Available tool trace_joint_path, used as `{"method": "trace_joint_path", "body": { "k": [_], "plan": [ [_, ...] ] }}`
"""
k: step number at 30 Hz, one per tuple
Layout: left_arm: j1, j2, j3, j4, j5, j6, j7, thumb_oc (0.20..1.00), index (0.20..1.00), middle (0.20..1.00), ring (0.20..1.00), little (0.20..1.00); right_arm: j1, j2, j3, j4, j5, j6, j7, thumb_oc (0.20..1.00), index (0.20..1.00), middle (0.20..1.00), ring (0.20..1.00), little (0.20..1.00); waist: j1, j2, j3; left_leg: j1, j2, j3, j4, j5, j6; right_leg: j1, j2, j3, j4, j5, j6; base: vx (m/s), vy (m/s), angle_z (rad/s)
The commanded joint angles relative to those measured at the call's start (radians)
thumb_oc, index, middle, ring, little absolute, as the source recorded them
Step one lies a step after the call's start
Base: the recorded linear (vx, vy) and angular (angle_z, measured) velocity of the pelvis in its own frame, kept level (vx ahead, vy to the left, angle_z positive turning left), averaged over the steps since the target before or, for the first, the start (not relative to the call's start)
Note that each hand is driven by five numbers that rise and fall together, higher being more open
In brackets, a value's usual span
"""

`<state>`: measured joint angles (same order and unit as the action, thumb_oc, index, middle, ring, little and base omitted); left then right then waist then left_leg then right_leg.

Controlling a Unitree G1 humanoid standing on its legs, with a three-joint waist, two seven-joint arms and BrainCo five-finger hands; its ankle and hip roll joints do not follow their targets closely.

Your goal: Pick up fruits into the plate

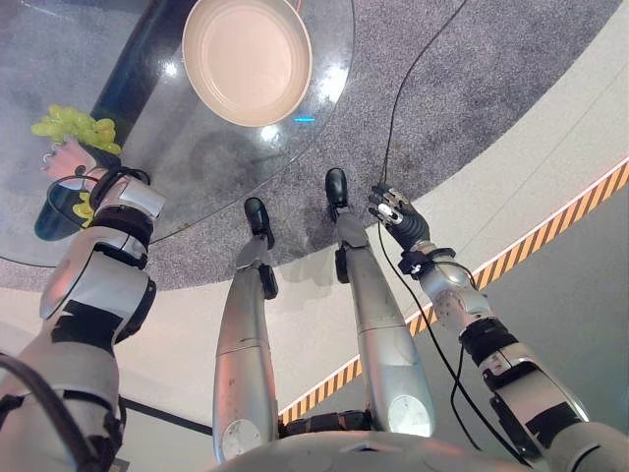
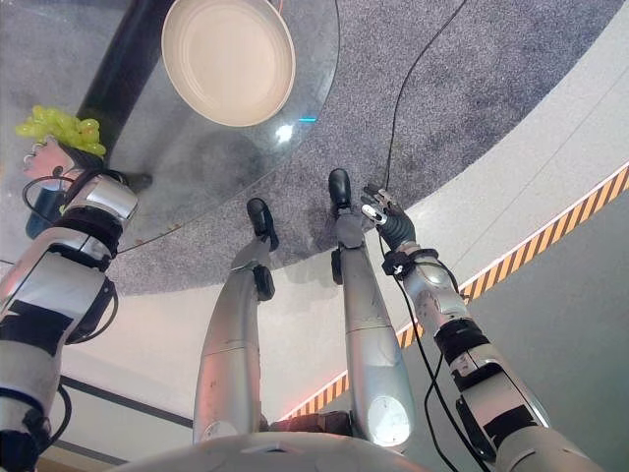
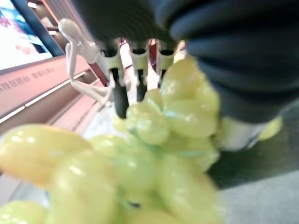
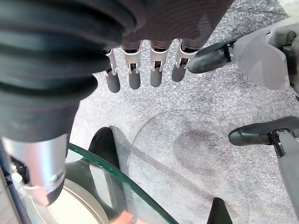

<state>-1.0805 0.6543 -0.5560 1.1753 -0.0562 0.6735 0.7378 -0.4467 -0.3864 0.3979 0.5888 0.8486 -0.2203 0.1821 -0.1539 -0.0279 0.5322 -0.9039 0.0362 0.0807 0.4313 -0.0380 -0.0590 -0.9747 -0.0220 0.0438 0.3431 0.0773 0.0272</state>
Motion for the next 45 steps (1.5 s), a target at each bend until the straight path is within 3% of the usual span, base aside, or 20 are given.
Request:
{"method": "trace_joint_path", "body": {
  "k": [1,6,14,22,31,45],
  "plan": [
    [0.098,-0.022,0.026,0.047,-0.006,0.016,-0.042,0.2,0.2,0.2,0.2,0.2,0.048,-0.016,0.011,-0.078,0.048,-0.026,0.031,1.0,1.0,1.0,1.0,1.0,0.018,-0.007,-0.012,0.046,-0.101,-0.062,-0.108,0.055,0.04,0.013,0.122,-0.022,0.105,-0.092,-0.002,0.0,0.0,0.0],
    [0.069,-0.02,0.022,0.095,0.009,-0.017,-0.062,0.2,0.2,0.2,0.2,0.2,0.03,-0.014,0.017,-0.052,0.056,-0.031,0.044,1.0,1.0,1.0,1.0,1.0,0.017,-0.009,-0.012,0.046,-0.099,-0.06,-0.109,0.054,0.038,0.011,0.121,-0.023,0.104,-0.091,-0.001,0.0,0.0,0.0],
    [0.052,-0.027,0.023,0.153,0.013,-0.135,-0.053,0.2,0.2,0.2,0.2,0.2,0.01,-0.011,0.025,-0.003,0.067,-0.038,0.073,1.0,1.0,1.0,1.0,1.0,0.015,-0.009,-0.012,0.07,-0.097,-0.055,-0.118,0.055,0.039,0.031,0.123,-0.022,0.101,-0.091,-0.002,0.0,0.0,0.0],
    [0.104,-0.003,0.064,0.08,-0.012,-0.266,-0.03,0.2,0.2,0.2,0.2,0.2,0.04,-0.014,0.015,-0.026,0.043,-0.032,0.075,1.0,1.0,1.0,1.0,1.0,0.022,0.024,-0.012,0.165,-0.104,-0.058,-0.149,0.056,0.044,0.116,0.111,-0.028,0.086,-0.104,-0.002,0.0,0.0,0.0],
    [0.215,0.041,0.134,-0.087,0.025,-0.319,-0.006,0.2,0.2,0.2,0.2,0.2,0.108,-0.022,-0.02,-0.06,0.016,-0.017,0.077,1.0,1.0,1.0,1.0,1.0,0.036,0.052,-0.012,0.307,-0.1,-0.058,-0.195,0.049,0.04,0.251,0.07,-0.046,0.037,-0.113,0.005,0.0,0.0,0.01],
    [0.311,0.111,0.214,-0.346,0.102,-0.342,-0.084,0.2,0.2,0.2,0.2,0.2,0.198,-0.017,-0.074,-0.092,-0.015,0.006,0.08,1.0,1.0,1.0,1.0,1.0,0.058,0.08,-0.012,0.515,-0.09,-0.059,-0.258,0.038,0.034,0.465,0.026,-0.075,-0.019,-0.131,0.012,0.03,-0.01,0.06]
  ]
}}
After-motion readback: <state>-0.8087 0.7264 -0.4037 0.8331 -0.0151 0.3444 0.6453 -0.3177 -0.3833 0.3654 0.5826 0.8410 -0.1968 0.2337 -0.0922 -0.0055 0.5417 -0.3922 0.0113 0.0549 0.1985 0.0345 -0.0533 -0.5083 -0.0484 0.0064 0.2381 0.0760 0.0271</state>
